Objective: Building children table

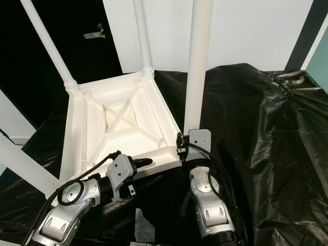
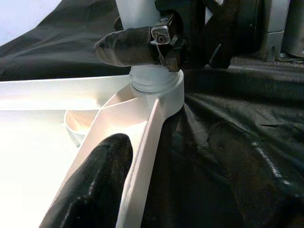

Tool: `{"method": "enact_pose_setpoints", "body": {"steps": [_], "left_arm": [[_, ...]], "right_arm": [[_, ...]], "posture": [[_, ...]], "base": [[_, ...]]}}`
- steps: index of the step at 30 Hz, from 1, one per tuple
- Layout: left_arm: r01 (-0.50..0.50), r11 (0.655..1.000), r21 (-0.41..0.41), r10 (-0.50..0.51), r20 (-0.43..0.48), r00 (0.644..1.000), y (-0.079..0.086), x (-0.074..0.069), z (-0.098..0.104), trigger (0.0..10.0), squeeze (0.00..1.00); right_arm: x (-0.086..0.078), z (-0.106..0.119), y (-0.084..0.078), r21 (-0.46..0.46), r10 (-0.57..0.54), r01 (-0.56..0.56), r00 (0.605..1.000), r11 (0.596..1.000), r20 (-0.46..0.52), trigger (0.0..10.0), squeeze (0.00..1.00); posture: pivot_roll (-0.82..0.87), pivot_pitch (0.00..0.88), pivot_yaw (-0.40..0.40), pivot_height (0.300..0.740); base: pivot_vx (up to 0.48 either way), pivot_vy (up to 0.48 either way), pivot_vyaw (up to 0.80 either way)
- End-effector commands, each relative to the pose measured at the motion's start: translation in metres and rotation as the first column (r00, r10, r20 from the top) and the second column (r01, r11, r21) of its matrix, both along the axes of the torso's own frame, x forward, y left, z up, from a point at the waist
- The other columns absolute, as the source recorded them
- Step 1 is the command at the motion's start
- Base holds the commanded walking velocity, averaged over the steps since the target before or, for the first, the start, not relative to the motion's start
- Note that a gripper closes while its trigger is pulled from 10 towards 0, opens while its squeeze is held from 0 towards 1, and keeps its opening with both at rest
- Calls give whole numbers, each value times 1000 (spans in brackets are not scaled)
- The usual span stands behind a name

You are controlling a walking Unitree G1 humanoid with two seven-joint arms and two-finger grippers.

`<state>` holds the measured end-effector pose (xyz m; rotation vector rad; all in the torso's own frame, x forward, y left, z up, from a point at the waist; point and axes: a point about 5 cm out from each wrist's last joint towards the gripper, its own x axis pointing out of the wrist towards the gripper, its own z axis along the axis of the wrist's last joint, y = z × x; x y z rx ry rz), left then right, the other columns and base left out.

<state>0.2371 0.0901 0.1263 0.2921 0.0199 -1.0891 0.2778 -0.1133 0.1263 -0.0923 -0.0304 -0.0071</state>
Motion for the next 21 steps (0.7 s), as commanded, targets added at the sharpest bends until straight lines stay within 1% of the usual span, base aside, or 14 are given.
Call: {"method": "enact_pose_setpoints", "body": {"steps": [1,4,8,15,16,18,20,21], "left_arm": [[-28,1000,6,28,6,1000,1,0,0,10000,0],[-28,1000,7,28,6,1000,1,0,0,10000,0],[-31,999,7,31,9,999,1,2,1,10000,0],[-32,999,5,32,8,999,1,1,1,10000,0],[-34,999,4,34,8,999,1,1,1,10000,0],[-35,999,3,35,8,999,1,2,2,10000,0],[-41,999,0,41,10,999,1,3,2,10000,0],[-41,999,0,41,10,999,1,3,2,10000,0]], "right_arm": [[-5,-17,-9,7,-66,67,994,998,-89,10000,0],[-6,-16,-9,6,-77,78,993,997,-90,10000,0],[-7,-14,-5,3,-78,79,993,997,-90,10000,0],[-7,-13,-5,-2,-88,89,992,996,-86,10000,0],[-7,-11,-4,-6,-70,70,995,998,-75,10000,1000],[-7,-9,-3,-8,-55,55,996,998,-68,10000,1000],[-8,-5,-6,-21,10,-11,999,1000,-39,10000,1000],[-8,-5,-6,-21,10,-11,999,1000,-39,10000,1000]], "posture": [[31,0,75,740],[31,0,75,740],[29,0,78,740],[27,0,77,740],[25,0,76,740],[25,0,76,740],[27,0,76,740],[27,0,76,740]], "base": [[0,0,0],[0,0,0],[0,0,0],[0,0,0],[0,0,0],[0,0,0],[0,0,0],[0,0,0]]}}
